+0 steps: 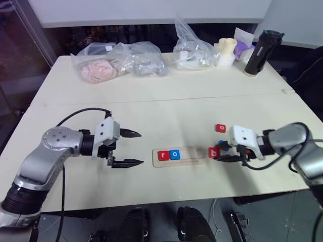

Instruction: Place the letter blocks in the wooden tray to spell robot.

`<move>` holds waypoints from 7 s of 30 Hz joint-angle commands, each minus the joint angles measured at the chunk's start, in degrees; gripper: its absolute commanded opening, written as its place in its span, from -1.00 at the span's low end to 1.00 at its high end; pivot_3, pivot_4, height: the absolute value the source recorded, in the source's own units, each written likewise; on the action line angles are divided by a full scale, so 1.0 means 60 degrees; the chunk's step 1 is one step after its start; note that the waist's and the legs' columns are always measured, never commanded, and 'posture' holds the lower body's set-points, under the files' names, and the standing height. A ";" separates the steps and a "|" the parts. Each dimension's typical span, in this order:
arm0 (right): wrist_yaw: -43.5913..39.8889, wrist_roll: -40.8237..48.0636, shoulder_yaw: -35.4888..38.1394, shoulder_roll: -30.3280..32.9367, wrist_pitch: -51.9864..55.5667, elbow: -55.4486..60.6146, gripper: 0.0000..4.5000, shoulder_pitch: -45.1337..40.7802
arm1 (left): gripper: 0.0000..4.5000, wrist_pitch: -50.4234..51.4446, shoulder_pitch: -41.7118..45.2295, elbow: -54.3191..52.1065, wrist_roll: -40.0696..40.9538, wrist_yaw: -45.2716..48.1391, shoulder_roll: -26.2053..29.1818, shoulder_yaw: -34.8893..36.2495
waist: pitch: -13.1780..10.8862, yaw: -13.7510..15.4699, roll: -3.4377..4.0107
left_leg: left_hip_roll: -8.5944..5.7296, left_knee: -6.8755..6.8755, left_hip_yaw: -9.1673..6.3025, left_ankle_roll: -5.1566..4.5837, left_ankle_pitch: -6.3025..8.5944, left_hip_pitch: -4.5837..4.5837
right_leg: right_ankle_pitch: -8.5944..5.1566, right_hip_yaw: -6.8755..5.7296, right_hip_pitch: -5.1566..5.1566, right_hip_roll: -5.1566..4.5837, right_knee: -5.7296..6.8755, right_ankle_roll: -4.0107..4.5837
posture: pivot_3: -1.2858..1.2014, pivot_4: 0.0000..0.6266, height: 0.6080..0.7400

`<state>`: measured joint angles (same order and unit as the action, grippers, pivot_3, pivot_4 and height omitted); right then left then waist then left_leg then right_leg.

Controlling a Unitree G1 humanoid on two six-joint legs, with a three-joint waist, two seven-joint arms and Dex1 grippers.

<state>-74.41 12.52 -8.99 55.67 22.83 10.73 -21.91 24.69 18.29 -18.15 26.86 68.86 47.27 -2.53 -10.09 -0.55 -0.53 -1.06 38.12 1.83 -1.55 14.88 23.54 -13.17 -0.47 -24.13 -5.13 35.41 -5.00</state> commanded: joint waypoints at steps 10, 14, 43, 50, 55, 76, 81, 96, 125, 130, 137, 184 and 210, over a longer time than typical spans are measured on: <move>-0.0066 -0.1016 -0.1781 -0.1519 -0.0393 -0.1106 -0.50 -0.1522 | 1.00 0.0064 -0.0327 -0.0730 0.0157 -0.0277 0.0158 0.0336 | 0.0000 -0.0012 0.0001 | -0.0014 -0.0003 0.0008 0.0002 0.0001 0.0057 | 0.0003 -0.0002 -0.0057 -0.0020 -0.0007 0.0001 | 0.03 -0.52 1.00; -0.0185 -0.1243 -0.1931 -0.1718 -0.0777 -0.1776 -0.50 -0.1818 | 1.00 0.0171 -0.0564 -0.0975 0.0210 -0.0419 0.0188 0.0456 | 0.0000 -0.0024 0.0002 | -0.0014 -0.0005 0.0008 0.0002 0.0001 0.0057 | 0.0005 -0.0002 -0.0059 -0.0020 -0.0006 0.0003 | 0.03 -0.52 1.00; -0.0364 -0.1709 -0.2228 -0.2815 -0.0939 -0.2187 -0.50 -0.2279 | 1.00 0.0418 -0.0897 -0.1370 0.0434 -0.0901 0.0267 0.0643 | 0.0001 -0.0029 0.0003 | -0.0014 -0.0005 0.0008 0.0003 0.0001 0.0054 | 0.0006 -0.0004 -0.0060 -0.0019 0.0004 0.0004 | 0.03 -0.52 1.00; -0.0366 -0.1747 -0.2237 -0.2799 -0.0961 -0.2112 -0.50 -0.2256 | 1.00 0.0409 -0.0849 -0.1366 0.0425 -0.0934 0.0230 0.0580 | 0.0001 -0.0028 0.0003 | -0.0014 -0.0006 0.0008 0.0004 0.0002 0.0054 | 0.0006 -0.0005 -0.0061 -0.0019 0.0005 0.0005 | 0.03 -0.52 1.00; -0.0368 -0.1789 -0.2209 -0.2734 -0.1000 -0.2165 -0.50 -0.2234 | 1.00 0.0374 -0.0804 -0.1333 0.0431 -0.0939 0.0211 0.0524 | 0.0001 -0.0028 0.0003 | -0.0014 -0.0006 0.0008 0.0004 0.0002 0.0054 | 0.0006 -0.0004 -0.0060 -0.0019 0.0004 0.0005 | 0.03 -0.52 1.00; -0.0432 -0.1730 -0.2082 -0.2575 -0.0621 -0.1788 0.98 -0.2218 | 1.00 0.0263 -0.0647 -0.1188 0.0335 -0.0931 0.0084 0.0359 | 0.0001 -0.0028 0.0003 | -0.0014 -0.0006 0.0008 0.0005 0.0002 0.0055 | 0.0006 -0.0004 -0.0062 -0.0019 0.0004 0.0005 | 0.03 -0.52 1.00; -0.0397 -0.1343 -0.1741 -0.2582 -0.0064 -0.1404 0.98 -0.2317 | 1.00 0.0264 -0.0660 -0.1183 0.0332 -0.0932 0.0071 0.0368 | 0.0000 -0.0026 0.0003 | -0.0013 -0.0007 0.0008 0.0005 0.0003 0.0055 | 0.0006 -0.0004 -0.0064 -0.0019 0.0004 0.0005 | 0.03 -0.52 1.00; 0.5233 -0.0866 0.2588 -0.2933 0.4402 -0.0099 0.98 -0.1656 | 1.00 0.0201 -0.0758 -0.1166 0.0300 -0.0936 0.0026 0.0360 | 0.0003 -0.0010 0.0006 | -0.0017 -0.0033 0.0008 0.0032 0.0018 0.0084 | 0.0006 -0.0006 -0.0093 -0.0032 -0.0002 0.0007 | 0.03 -0.52 1.00; 1.0879 -0.1336 0.3299 -0.6436 0.7549 0.0814 0.98 -0.0673 | 1.00 0.0027 -0.0259 -0.0816 0.0066 -0.0652 -0.0287 -0.0043 | 0.0008 -0.0058 0.0017 | -0.0017 0.0006 0.0018 0.0011 -0.0042 0.0115 | 0.0008 -0.0008 -0.0151 0.0041 0.0104 0.0005 | 0.03 -0.52 1.00; 1.1315 -0.1406 0.3338 -0.6649 0.7019 -0.0144 0.98 -0.0978 | 1.00 0.0113 -0.0372 -0.0948 0.0111 -0.0751 -0.0240 0.0044 | 0.0008 -0.0052 0.0016 | -0.0015 0.0009 0.0019 0.0009 -0.0052 0.0094 | 0.0008 -0.0005 -0.0127 0.0054 0.0104 0.0003 | 0.03 -0.52 1.00; 1.1702 -0.1379 0.3136 -0.6839 0.6980 -0.0451 0.98 -0.1078 | 1.00 0.0206 -0.0515 -0.1113 0.0156 -0.0920 -0.0168 0.0166 | 0.0008 -0.0058 0.0016 | -0.0011 0.0009 0.0018 0.0009 -0.0052 0.0053 | 0.0007 -0.0001 -0.0091 0.0058 0.0104 0.0005 | 0.03 -0.52 1.00; 1.1726 -0.1024 0.3747 -0.7051 1.0753 0.6639 -0.48 0.3209 | 1.00 -0.0599 0.0171 -0.0102 -0.0322 -0.0381 -0.0778 -0.0572 | 0.0002 -0.0020 0.0011 | -0.0005 -0.0021 0.0001 0.0011 -0.0045 0.0142 | 0.0005 -0.0022 -0.0138 0.0006 0.0003 0.0004 | 0.03 -0.52 1.00; 0.2148 -0.0232 0.2865 0.1798 -0.0206 0.1182 0.99 0.4308 | 1.00 -0.0572 0.0358 -0.0022 -0.0317 -0.0424 -0.0808 -0.0621 | -0.0014 0.0001 -0.0017 | -0.0012 0.0008 -0.0012 -0.0007 -0.0039 0.0118 | 0.0004 -0.0076 -0.0062 0.0031 -0.0047 -0.0002 | 0.03 -0.52 1.00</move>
<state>-59.27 12.34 8.31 66.00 28.01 21.23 5.14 21.77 19.56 -17.14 24.45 66.18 42.21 -7.47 -10.17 -0.54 -0.63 -1.13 38.18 1.76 -1.59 14.64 24.24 -13.14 -0.91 -24.51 -4.95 35.14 -5.01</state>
